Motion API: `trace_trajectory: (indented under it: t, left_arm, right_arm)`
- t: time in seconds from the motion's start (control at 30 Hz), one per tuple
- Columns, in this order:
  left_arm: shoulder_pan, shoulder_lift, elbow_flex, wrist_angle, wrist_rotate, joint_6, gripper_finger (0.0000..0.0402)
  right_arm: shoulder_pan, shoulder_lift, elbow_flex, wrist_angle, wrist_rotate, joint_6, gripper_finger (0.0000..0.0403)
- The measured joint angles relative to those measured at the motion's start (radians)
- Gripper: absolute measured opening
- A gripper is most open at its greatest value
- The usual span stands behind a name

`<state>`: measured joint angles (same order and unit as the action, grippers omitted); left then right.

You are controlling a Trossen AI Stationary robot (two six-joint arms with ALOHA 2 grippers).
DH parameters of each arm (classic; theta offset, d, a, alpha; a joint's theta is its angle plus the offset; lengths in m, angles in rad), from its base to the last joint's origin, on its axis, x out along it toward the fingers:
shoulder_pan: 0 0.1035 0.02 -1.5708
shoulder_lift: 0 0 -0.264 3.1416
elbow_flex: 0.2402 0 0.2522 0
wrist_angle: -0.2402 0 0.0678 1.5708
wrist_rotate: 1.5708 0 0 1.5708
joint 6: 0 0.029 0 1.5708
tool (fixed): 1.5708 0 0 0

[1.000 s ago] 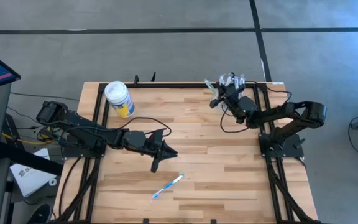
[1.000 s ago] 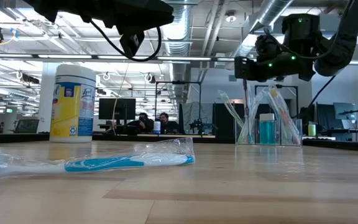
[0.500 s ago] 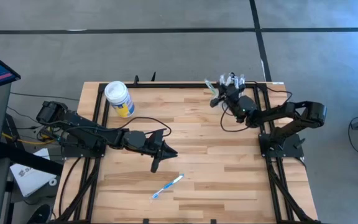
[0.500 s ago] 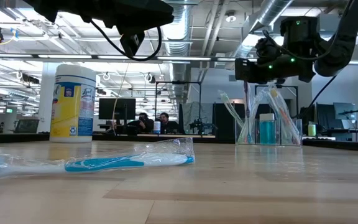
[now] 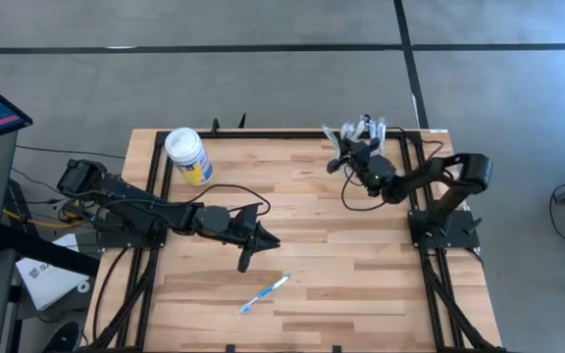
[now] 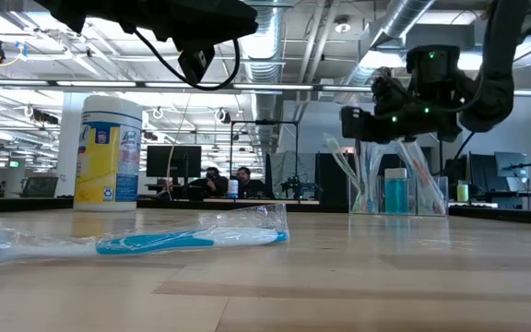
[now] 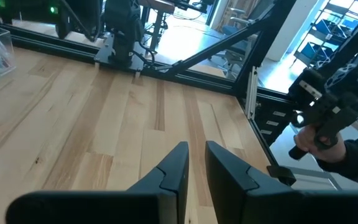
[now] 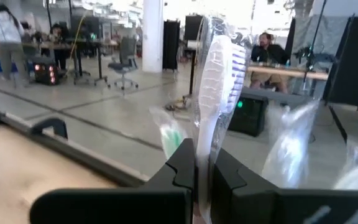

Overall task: Pick & Place toothbrushing station
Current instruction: Put the purple toothbrush into the left transparent organizer

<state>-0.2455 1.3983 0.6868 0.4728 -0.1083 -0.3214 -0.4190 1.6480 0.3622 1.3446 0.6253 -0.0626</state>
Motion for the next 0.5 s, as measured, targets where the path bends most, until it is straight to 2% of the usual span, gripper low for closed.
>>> trace_trajectory:
  t: [0.27, 0.5]
  left_arm:
    - [0.0, 0.0, 0.0, 0.0, -0.001, 0.0, 0.0049]
    - [0.0, 0.0, 0.0, 0.0, -0.001, 0.0, 0.0049]
  right_arm:
    - [0.005, 0.108, 0.0, 0.029, 0.0, 0.055, 0.0009]
    - [0.013, 0.126, 0.0, 0.065, 0.0, 0.055, 0.0013]
